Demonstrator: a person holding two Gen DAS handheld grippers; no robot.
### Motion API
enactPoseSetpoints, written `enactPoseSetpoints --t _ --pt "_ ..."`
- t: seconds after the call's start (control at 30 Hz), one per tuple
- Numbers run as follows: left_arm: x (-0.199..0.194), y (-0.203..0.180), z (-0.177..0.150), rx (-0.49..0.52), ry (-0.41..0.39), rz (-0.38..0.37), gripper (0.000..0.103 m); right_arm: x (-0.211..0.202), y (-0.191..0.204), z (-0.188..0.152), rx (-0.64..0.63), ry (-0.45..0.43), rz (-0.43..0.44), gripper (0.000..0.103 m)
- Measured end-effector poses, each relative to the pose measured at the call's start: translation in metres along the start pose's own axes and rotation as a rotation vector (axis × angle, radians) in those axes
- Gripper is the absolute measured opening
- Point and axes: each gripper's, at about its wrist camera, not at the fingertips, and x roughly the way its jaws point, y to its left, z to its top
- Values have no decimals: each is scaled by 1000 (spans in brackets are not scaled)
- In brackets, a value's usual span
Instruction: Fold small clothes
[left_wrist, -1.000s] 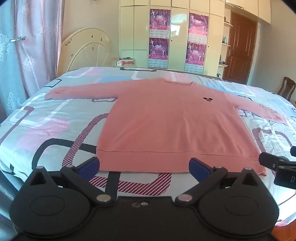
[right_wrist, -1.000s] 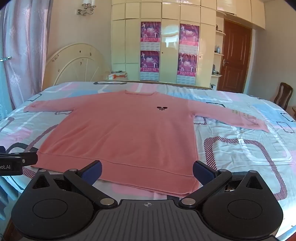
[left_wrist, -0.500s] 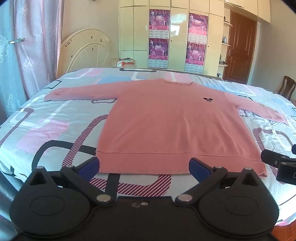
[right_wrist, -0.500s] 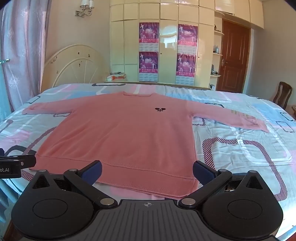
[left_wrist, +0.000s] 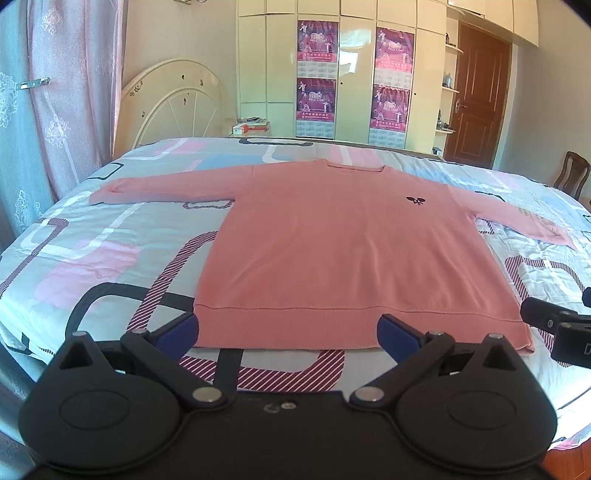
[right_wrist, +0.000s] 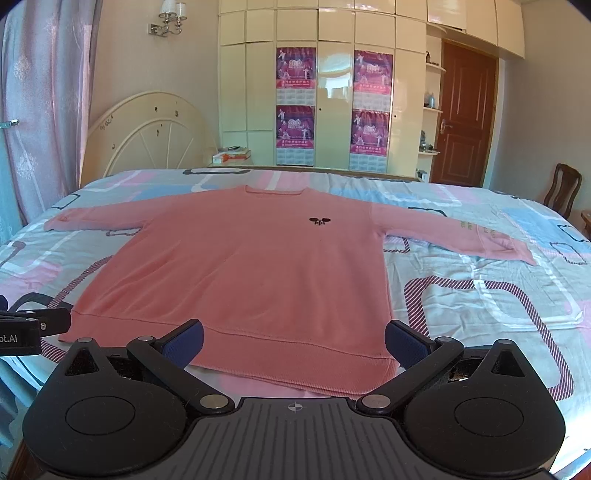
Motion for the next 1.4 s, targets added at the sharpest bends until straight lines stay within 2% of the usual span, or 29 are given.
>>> enactPoseSetpoints --t 1.4 --pt "-5 2 -1 3 -17 -1 103 -4 2 0 -10 -21 -1 103"
